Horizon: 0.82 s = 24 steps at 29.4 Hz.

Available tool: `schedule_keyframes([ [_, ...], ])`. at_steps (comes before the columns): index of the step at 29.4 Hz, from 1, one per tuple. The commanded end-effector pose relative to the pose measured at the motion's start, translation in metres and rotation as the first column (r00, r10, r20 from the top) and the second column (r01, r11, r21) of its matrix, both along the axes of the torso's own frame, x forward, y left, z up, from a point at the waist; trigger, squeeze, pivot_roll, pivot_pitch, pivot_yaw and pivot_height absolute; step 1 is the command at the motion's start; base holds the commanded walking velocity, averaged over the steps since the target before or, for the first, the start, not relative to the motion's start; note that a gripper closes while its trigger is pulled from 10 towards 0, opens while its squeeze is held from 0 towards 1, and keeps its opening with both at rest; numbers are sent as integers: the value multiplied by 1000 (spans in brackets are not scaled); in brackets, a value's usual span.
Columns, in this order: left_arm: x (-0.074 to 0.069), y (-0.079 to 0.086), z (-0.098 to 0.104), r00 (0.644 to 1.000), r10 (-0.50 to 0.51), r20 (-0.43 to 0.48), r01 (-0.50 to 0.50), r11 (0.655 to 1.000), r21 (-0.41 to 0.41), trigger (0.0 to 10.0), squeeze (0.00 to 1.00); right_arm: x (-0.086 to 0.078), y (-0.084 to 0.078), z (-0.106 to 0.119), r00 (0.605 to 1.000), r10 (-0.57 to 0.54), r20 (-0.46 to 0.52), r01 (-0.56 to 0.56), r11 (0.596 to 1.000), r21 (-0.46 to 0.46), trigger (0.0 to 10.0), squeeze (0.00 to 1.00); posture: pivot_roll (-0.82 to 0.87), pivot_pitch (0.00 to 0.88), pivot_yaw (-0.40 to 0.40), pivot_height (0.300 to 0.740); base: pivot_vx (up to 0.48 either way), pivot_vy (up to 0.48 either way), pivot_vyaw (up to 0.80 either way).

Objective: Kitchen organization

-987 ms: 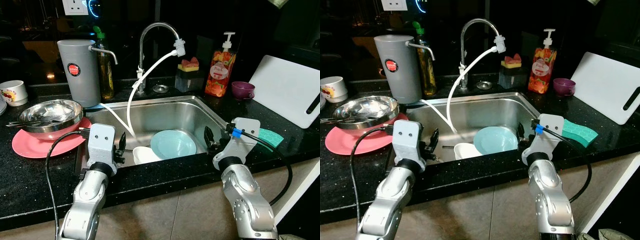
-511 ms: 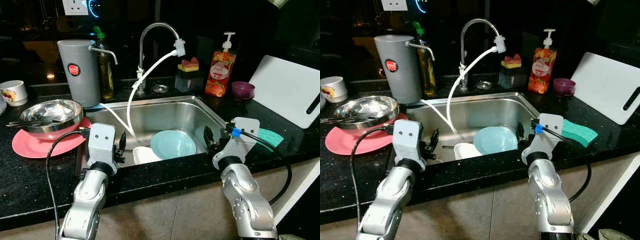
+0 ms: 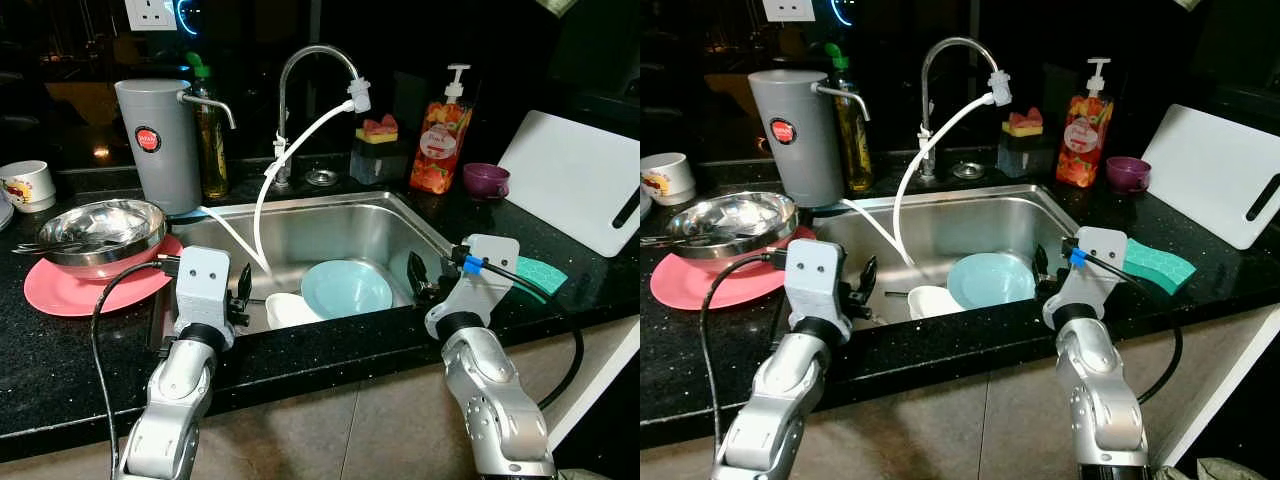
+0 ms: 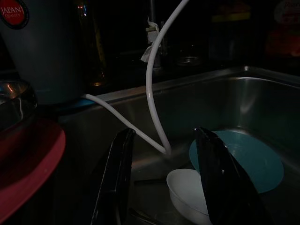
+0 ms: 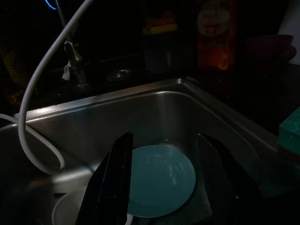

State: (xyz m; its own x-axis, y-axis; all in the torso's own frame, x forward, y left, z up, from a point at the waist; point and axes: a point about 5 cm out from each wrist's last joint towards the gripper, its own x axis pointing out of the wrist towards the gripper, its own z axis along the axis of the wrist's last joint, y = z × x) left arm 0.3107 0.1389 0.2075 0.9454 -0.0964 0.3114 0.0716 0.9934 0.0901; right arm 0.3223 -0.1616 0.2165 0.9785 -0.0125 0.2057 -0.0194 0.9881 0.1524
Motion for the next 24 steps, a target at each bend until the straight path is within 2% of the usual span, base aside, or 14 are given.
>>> schedule_keyframes([
  [1, 0, -1, -4, 1000, 0, -14, 0, 1000, -7, 10000, 0, 1, -2, -2, 1000, -7, -6, 7, 1000, 10, 10000, 0, 81, 49, -39, 740, 0, 0, 0],
  [24, -1, -2, -5, 1000, -1, -17, 1, 1000, -12, 10000, 0, 0, 0, -2, 1000, 1, -8, -1, 1000, 9, 10000, 0, 79, 52, -42, 740, 0, 0, 0],
])
